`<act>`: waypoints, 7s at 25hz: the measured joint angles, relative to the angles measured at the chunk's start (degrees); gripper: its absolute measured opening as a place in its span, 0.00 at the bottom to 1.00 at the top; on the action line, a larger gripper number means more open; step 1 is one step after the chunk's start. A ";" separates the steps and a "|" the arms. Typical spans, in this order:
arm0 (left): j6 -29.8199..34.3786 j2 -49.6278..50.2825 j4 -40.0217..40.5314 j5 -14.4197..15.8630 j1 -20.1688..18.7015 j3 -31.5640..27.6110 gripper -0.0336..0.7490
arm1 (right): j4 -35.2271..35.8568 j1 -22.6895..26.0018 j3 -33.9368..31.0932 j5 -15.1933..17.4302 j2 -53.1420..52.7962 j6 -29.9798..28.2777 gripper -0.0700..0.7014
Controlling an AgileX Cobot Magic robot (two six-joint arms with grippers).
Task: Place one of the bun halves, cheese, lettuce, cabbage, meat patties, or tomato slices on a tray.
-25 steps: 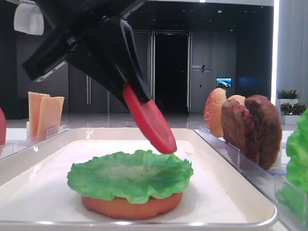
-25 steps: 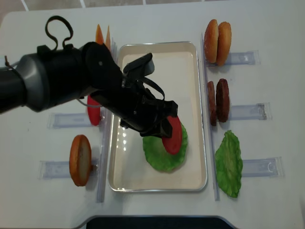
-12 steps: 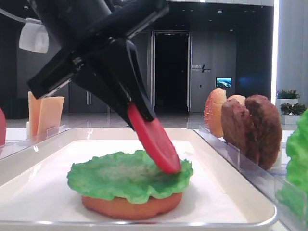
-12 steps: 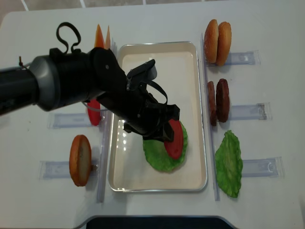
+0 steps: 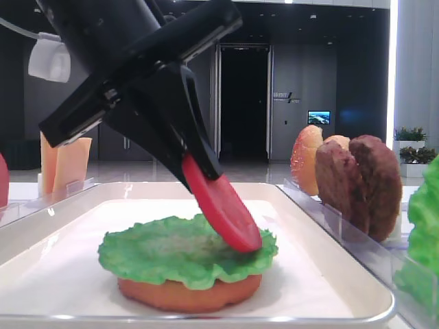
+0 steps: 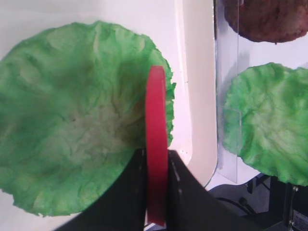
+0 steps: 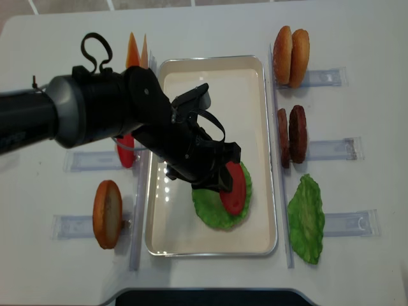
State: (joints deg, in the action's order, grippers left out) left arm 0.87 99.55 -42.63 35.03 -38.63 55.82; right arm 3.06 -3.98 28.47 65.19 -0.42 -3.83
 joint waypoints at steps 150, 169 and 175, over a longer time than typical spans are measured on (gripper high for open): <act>-7.75 -55.64 47.68 36.28 35.21 -0.53 0.71 | 0.01 0.00 0.00 0.00 0.00 0.00 0.77; -3.08 -83.56 47.14 37.12 35.21 -15.27 0.71 | 0.01 0.00 0.00 0.00 0.00 0.00 0.77; -0.87 -89.98 44.90 33.43 35.21 -20.58 0.70 | 0.01 0.00 0.00 0.00 0.00 0.00 0.77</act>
State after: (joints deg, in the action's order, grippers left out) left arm 0.00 9.56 2.26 68.46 -3.42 35.24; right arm 3.07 -3.98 28.47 65.19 -0.42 -3.83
